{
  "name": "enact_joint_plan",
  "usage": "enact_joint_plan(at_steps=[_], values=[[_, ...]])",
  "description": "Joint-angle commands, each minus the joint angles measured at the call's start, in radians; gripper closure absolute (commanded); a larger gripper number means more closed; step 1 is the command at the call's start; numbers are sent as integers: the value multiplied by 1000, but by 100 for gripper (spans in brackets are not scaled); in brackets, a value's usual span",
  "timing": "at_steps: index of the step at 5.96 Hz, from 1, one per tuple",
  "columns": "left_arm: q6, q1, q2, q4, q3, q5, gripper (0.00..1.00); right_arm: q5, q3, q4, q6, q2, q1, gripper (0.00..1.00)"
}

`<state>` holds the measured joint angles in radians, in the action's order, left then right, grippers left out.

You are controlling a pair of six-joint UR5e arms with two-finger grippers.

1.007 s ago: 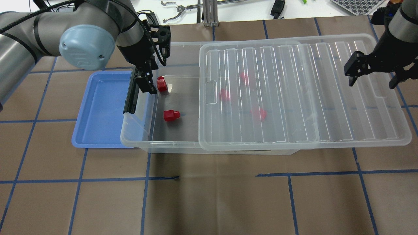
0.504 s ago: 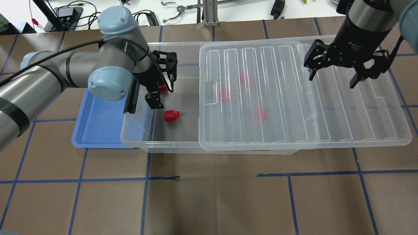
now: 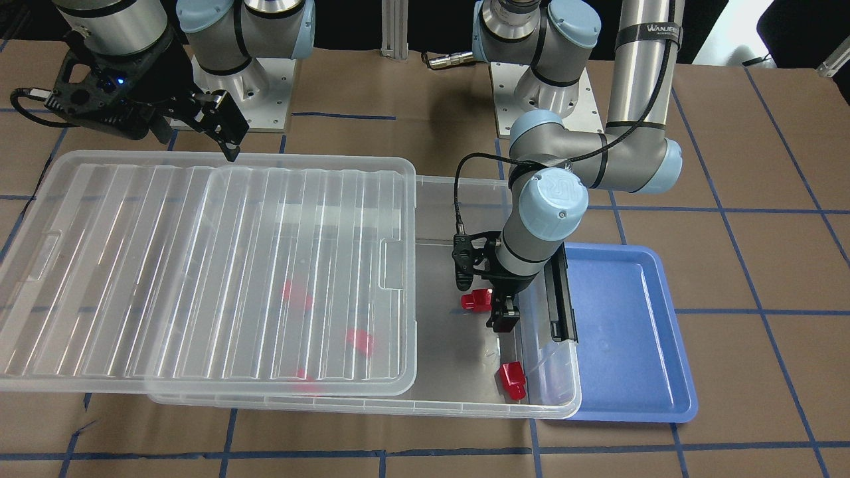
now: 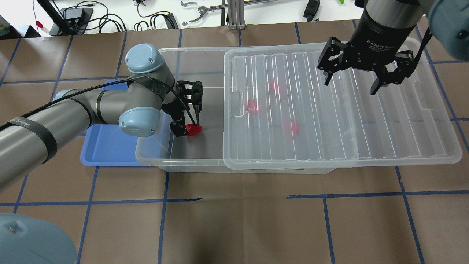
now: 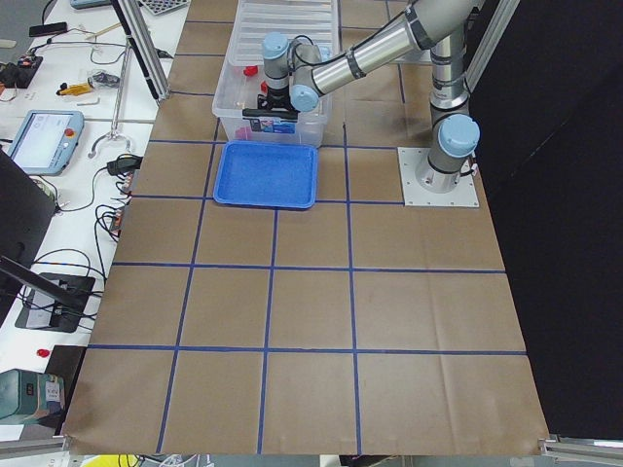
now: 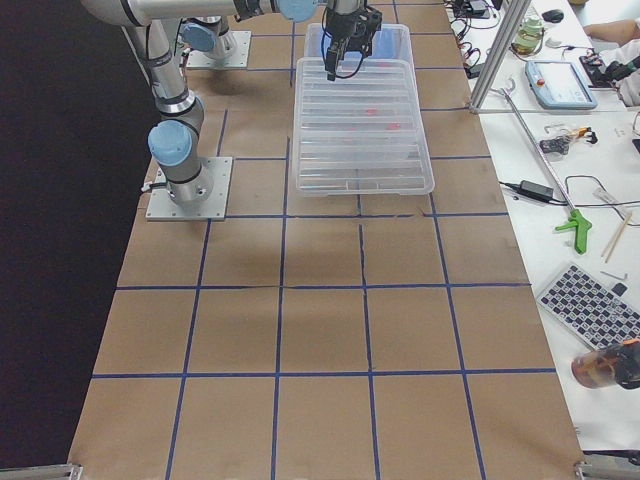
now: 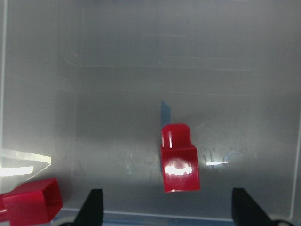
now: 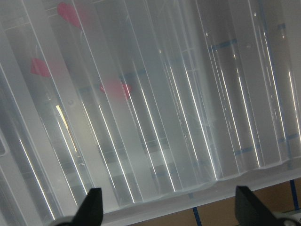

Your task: Place red block in blue tray from box

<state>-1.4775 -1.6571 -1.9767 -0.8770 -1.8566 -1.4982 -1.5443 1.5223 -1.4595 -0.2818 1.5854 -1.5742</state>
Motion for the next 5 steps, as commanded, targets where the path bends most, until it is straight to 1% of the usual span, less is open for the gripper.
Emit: enact_joint_plan(at_steps=[1,2,3,4,5], values=[[-16,-4,-40,12,3,-2,16,3,-4,1,35,-1,-1,0],[-38,-4,-45,38,2,-1,45,3,-2,1,35,1,-1,0],[-35,-7,-44,41,-1,-1,84,3,-2,1,35,-2,0,0],[-36,-7,-24,39,3,-1,93,3,-4,-1,35,1,0,0],[-38,-10,-2,24,10,-1,93,1,-4,1,33,5,0,0]])
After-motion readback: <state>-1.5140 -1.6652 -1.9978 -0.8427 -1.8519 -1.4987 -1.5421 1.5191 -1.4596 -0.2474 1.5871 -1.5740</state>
